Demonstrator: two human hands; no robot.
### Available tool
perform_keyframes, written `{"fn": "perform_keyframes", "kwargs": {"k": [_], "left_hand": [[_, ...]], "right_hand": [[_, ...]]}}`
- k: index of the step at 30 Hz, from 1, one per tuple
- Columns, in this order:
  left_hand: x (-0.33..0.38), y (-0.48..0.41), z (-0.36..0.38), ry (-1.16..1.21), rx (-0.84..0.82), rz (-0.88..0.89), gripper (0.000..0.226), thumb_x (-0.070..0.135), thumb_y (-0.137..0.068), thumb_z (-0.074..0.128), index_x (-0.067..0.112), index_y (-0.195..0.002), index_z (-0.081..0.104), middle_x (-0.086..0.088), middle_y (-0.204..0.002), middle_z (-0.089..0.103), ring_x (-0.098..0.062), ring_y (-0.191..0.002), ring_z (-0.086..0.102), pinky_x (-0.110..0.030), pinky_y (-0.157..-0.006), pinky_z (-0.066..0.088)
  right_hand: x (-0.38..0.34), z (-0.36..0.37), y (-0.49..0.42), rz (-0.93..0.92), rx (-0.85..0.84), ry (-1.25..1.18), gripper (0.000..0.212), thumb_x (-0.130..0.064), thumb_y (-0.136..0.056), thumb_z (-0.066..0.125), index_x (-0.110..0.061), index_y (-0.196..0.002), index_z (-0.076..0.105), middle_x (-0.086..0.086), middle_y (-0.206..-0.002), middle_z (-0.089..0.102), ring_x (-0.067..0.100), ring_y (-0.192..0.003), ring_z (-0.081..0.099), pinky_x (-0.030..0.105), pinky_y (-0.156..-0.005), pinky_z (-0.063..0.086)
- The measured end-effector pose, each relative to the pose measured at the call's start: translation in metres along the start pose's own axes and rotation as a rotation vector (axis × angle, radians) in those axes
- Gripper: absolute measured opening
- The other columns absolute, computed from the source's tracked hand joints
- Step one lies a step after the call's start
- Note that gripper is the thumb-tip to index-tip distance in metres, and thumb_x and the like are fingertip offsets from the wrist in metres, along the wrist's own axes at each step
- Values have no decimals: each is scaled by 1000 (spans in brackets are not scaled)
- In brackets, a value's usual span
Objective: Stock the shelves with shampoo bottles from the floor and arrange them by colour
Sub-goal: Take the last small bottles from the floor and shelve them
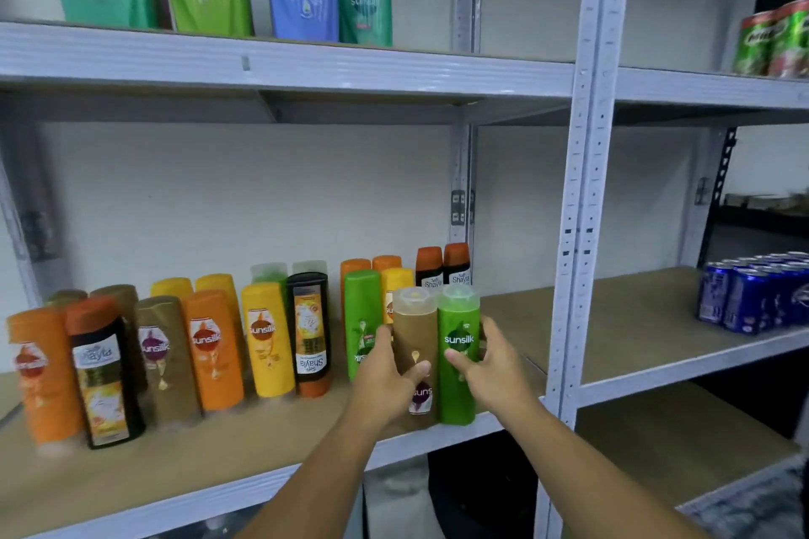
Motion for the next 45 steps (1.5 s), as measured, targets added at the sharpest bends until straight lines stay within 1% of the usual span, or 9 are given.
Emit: {"fn": "perform_keyframes", "kwargs": {"k": [6,14,17,20,23,29,32,36,45], "left_hand": [[-11,-13,15,18,44,32,49,34,-86,75,40,-118,39,20,-109,65,-10,-102,64,-34,-89,52],[-33,-20,27,114,56,29,59,33,-88,75,42,-134,38,26,-118,65,3,-112,61,-29,-96,49],[-40,-23,31,122,32,17,66,32,-84,78,40,-136,38,26,-118,65,3,-111,62,-30,-97,50],[-40,-22,36,119,28,-5,72,27,-84,80,37,-140,37,33,-114,60,5,-108,62,-17,-89,46],[-39,-23,42,111,60,-3,69,22,-85,79,36,-138,37,36,-106,56,23,-95,55,-2,-77,39],[-35,-33,60,127,107,14,74,19,-86,78,32,-143,34,31,-114,60,12,-101,59,-10,-85,44],[-35,-40,70,134,122,20,77,22,-86,78,33,-146,31,17,-127,61,-4,-112,61,-26,-95,48],[-33,-52,84,143,128,35,72,19,-85,78,32,-142,35,19,-123,62,3,-109,60,-17,-93,45],[-35,-75,109,118,166,52,62,21,-85,77,33,-133,39,14,-117,65,-2,-103,64,-26,-88,51]], "right_hand": [[30,5,-23,-13,-45,-79,57,-25,-85,78,-48,-127,48,-21,-115,67,4,-108,65,46,-95,56],[66,12,-20,-6,-168,-37,62,-14,-84,79,-56,-118,47,-22,-115,70,0,-109,66,44,-101,53],[71,12,-21,-6,-199,-27,66,-9,-85,77,-48,-127,45,-22,-113,70,-2,-106,66,40,-99,55],[74,9,-28,-12,-172,-22,66,-4,-87,74,-36,-137,44,-22,-111,69,-6,-102,65,37,-99,55],[80,6,-43,-9,-143,0,66,-5,-89,73,-42,-135,43,-26,-113,66,-6,-104,63,36,-100,52],[102,3,-74,37,-105,45,53,-14,-91,71,-36,-132,47,-18,-113,67,3,-107,63,45,-101,52],[113,6,-87,30,-101,29,56,-15,-91,70,-39,-135,44,-13,-121,67,9,-114,63,49,-102,51],[121,8,-101,30,-91,14,56,-12,-93,68,-34,-138,43,-13,-124,64,8,-117,59,48,-106,48],[138,9,-126,52,-82,5,55,-10,-94,66,-38,-136,45,-22,-113,64,7,-110,63,45,-102,51]]}}
Point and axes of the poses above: each hand's wrist, its own y-axis away from the middle knuckle, its own z-axis out of the palm, x = y × z, the point moved 2 cm from there along -y, towards the middle knuckle
